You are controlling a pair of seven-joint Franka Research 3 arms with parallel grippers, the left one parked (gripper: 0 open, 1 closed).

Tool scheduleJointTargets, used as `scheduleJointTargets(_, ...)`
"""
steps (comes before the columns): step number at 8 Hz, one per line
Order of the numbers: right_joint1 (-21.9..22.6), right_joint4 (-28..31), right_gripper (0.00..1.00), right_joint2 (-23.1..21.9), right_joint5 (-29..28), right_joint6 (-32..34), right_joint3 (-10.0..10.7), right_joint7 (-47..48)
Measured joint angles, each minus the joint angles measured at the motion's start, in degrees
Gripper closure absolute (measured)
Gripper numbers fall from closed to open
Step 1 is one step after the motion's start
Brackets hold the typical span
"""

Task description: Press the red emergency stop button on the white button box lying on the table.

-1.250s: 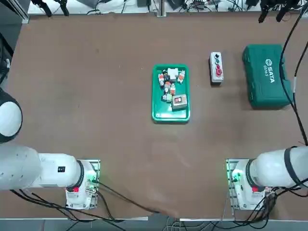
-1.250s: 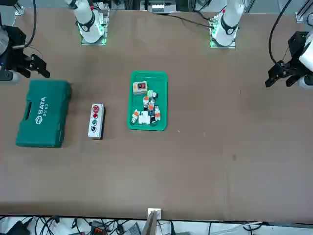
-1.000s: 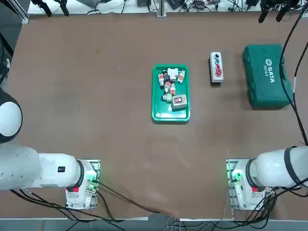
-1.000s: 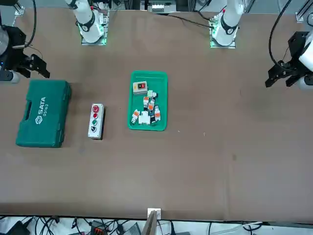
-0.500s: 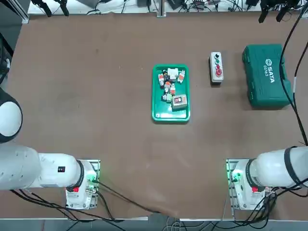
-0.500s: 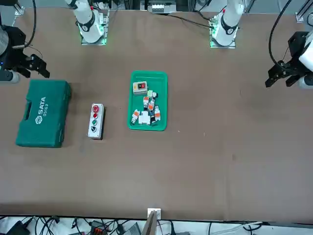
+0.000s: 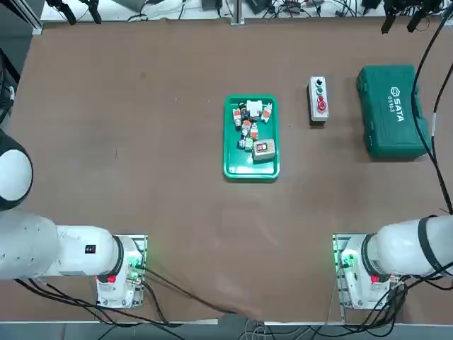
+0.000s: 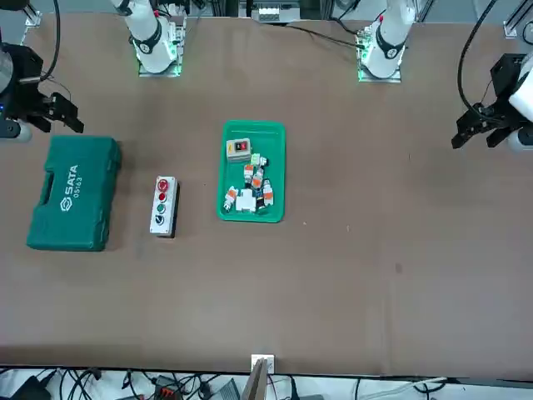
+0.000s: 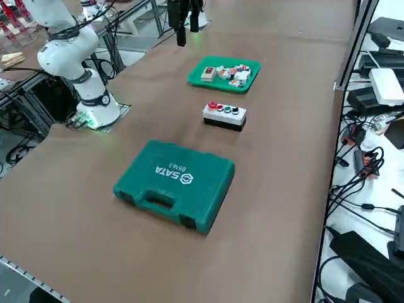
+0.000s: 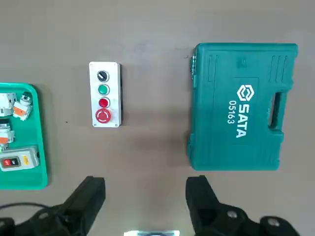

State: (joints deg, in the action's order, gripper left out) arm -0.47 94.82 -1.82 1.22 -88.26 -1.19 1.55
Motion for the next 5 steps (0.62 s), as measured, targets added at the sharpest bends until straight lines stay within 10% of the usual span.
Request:
scheduleJointTargets(3,-0.05,0.00,0.04,0.70,0.00,0.00,0.14,0.28)
scheduleJointTargets(5,-0.03,-0.01,0.41,1.58,0.00,1.40,0.14,0.23)
